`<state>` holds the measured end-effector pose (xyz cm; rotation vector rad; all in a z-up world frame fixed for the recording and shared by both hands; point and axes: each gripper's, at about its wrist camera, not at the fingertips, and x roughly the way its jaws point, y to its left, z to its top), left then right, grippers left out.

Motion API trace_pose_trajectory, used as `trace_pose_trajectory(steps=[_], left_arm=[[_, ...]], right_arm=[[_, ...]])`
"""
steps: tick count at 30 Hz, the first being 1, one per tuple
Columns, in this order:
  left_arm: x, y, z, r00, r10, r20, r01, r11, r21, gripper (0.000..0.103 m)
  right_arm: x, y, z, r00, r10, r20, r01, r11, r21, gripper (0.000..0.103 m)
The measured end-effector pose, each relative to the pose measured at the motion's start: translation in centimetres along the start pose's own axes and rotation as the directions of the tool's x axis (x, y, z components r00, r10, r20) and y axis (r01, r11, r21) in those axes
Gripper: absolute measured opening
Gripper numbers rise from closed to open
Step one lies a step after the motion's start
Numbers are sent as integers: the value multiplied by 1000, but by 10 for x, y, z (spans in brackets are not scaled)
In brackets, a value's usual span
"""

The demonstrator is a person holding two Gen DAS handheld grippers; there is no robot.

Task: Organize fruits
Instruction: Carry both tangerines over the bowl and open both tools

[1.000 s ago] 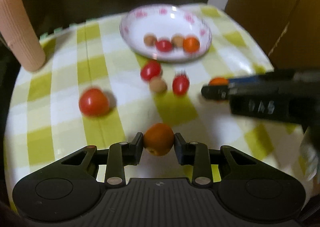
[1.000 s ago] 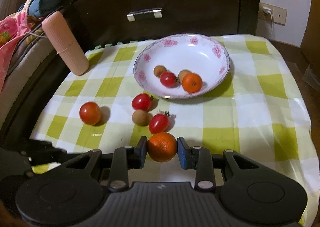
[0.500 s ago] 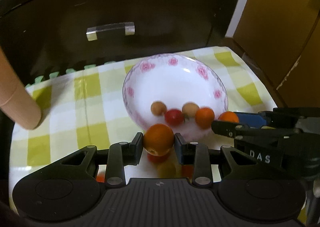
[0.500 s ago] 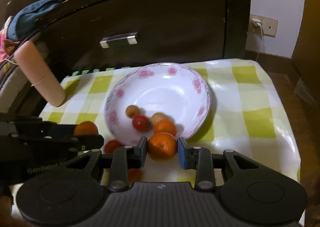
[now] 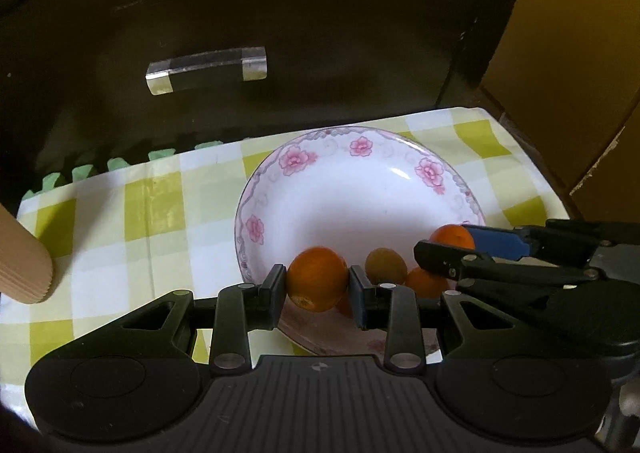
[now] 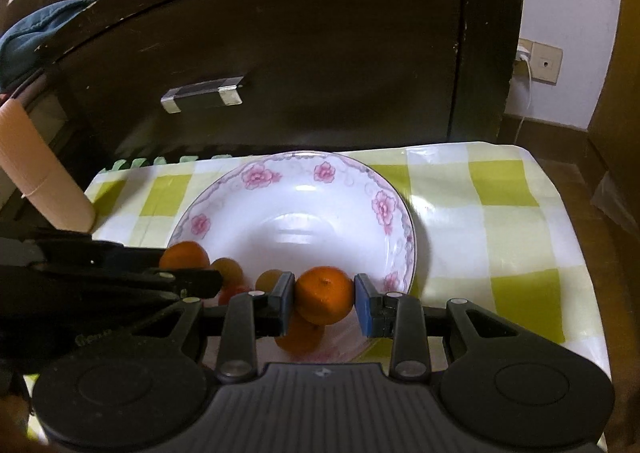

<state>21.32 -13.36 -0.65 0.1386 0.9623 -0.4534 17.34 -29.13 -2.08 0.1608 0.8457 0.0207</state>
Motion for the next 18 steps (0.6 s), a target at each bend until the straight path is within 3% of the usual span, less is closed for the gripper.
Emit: trace_pose_trajectory(steps=[4, 18], left_arm=[[3, 3, 0, 1000, 2, -2, -2, 1000, -15, 41], [-12, 7, 5, 999, 14, 39, -13, 999, -36, 60]], right_arm=[[5, 1, 3, 1000, 8, 4, -8, 1000, 1, 31], [-2, -1, 10, 999, 2, 46, -3, 1000, 23, 36]])
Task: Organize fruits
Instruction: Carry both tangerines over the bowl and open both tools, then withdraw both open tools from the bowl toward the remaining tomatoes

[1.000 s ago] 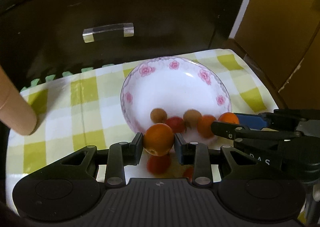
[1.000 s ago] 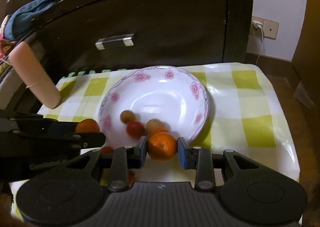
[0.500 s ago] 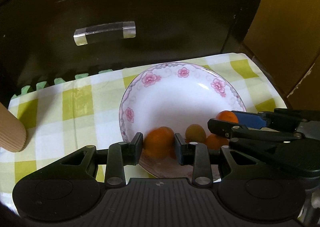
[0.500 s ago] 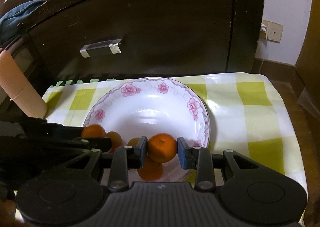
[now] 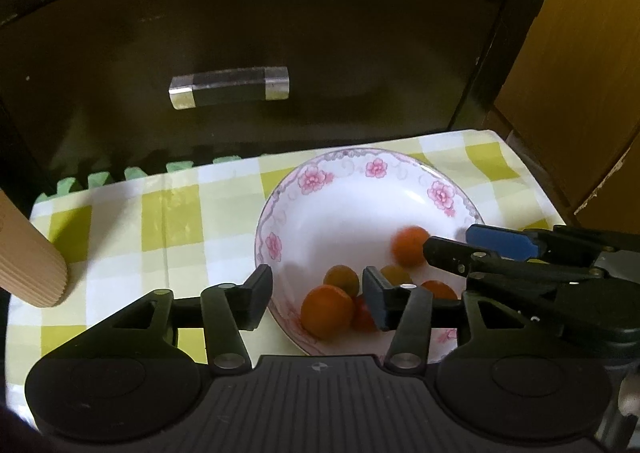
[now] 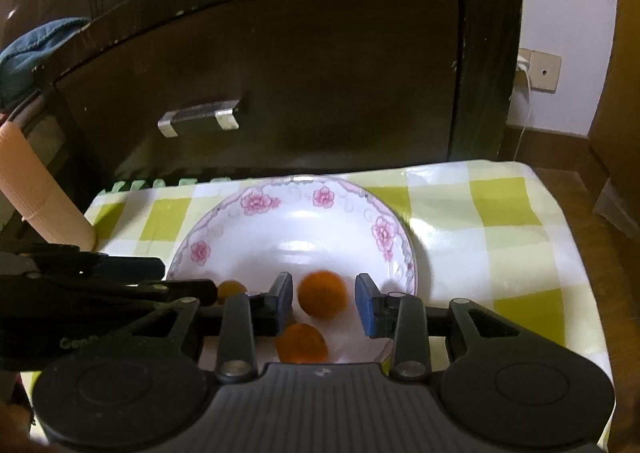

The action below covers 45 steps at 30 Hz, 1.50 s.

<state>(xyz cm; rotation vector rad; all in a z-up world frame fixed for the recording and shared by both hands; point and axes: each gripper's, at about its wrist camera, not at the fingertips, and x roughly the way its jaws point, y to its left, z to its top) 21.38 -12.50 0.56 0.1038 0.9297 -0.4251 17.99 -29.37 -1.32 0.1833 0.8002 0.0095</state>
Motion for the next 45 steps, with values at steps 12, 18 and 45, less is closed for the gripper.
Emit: trace_pose_trajectory(steps=[12, 18, 45], left_arm=[[-21, -5, -5, 999, 15, 38, -16, 1000, 21, 65], [-37, -4, -11, 998, 32, 51, -33, 999, 28, 68], [-88, 9, -55, 998, 59, 33, -60, 998, 15, 74]], right_arm=[[-17, 5, -2, 1000, -18, 14, 18, 1000, -9, 38], [-29, 14, -8, 1000, -20, 8, 20, 1000, -18, 38], [-72, 55, -47, 999, 12, -35, -13, 999, -38, 38]])
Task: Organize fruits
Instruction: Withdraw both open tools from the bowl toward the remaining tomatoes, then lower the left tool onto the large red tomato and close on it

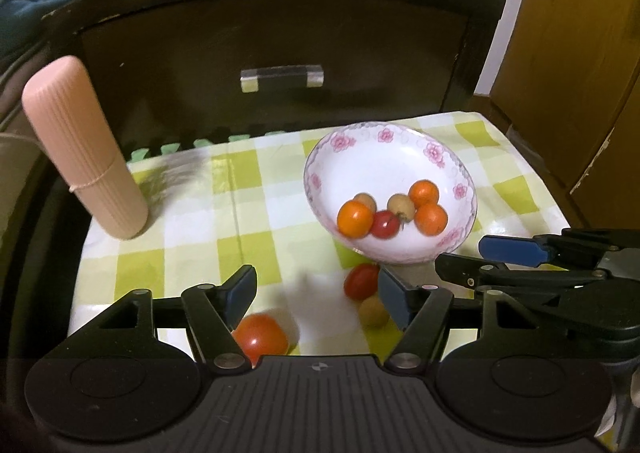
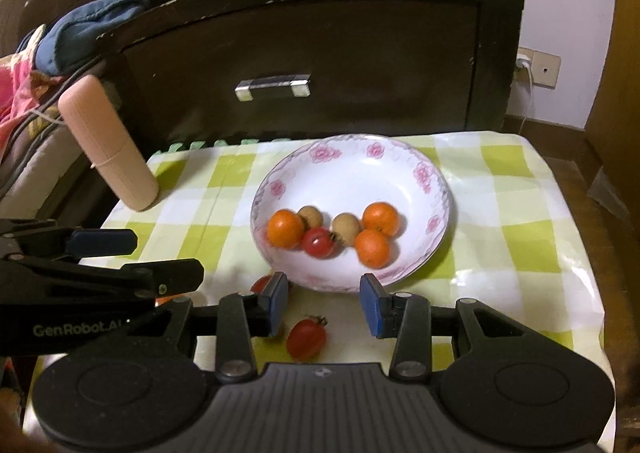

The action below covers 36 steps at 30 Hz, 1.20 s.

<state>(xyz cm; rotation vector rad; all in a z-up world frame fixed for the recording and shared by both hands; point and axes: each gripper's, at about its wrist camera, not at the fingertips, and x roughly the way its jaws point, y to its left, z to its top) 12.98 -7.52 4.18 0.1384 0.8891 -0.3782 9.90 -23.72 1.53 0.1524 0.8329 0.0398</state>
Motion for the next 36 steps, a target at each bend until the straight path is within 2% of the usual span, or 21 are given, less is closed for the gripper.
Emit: trace_pose_trajectory(steps=[13, 20, 26, 36], left_arm=[[-4, 9, -19, 999, 22, -42, -22, 1000, -7, 72], [-6, 19, -24, 999, 21, -48, -23, 999, -35, 76], [-4, 26, -28, 997, 49, -61, -52, 998, -42, 81], [20, 47, -27, 990, 67, -127, -84, 987, -137, 82]], right_arm=[[6, 12, -16, 998, 28, -64, -28, 1000, 1, 38], [5, 16, -18, 997, 44, -70, -45, 999, -12, 38], [5, 21, -19, 995, 60, -75, -62, 998, -23, 39], [11, 14, -19, 994, 70, -88, -70, 997, 13, 42]])
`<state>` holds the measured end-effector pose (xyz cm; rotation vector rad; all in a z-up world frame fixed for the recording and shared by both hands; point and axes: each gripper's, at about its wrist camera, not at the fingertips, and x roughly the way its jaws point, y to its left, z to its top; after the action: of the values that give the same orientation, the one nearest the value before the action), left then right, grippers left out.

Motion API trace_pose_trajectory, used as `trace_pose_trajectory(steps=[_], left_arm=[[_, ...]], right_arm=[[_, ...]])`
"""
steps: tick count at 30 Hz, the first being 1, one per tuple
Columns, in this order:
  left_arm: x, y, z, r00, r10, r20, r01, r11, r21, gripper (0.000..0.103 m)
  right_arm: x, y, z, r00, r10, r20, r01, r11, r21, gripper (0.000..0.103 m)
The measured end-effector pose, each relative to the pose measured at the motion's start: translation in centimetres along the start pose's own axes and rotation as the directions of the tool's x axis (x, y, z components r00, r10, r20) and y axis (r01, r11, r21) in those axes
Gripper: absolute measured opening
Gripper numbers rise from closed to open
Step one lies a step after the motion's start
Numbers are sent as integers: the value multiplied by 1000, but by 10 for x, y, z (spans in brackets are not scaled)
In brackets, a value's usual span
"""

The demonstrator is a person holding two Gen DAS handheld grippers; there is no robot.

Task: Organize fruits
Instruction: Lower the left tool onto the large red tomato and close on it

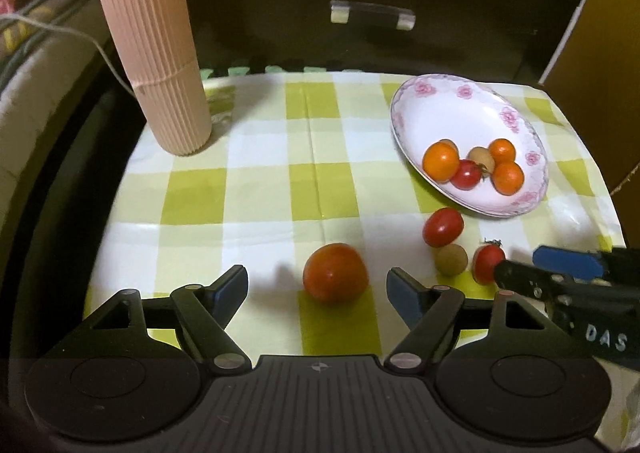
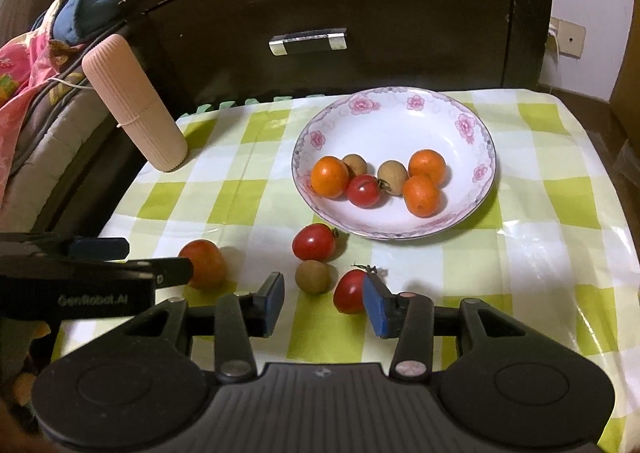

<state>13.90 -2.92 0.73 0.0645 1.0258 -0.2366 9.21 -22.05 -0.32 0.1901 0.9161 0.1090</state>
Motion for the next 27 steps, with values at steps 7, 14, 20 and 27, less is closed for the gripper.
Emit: trace_pose_trajectory(steps=[7, 14, 20, 27], left_arm=[[24, -3, 6, 999, 18, -35, -19, 999, -26, 82], [36, -10, 8, 999, 41, -29, -42, 999, -22, 76], [46, -13, 9, 998, 35, -56, -36, 999, -20, 58], [41, -20, 5, 998, 40, -47, -38, 999, 33, 51]], right_arm=[[6, -8, 0, 1000, -7, -14, 8, 1000, 22, 42], [11, -17, -1, 999, -19, -27, 20, 999, 46, 42], [15, -26, -3, 999, -35, -42, 38, 997, 62, 42], [21, -32, -1, 997, -56, -50, 60, 995, 83, 42]])
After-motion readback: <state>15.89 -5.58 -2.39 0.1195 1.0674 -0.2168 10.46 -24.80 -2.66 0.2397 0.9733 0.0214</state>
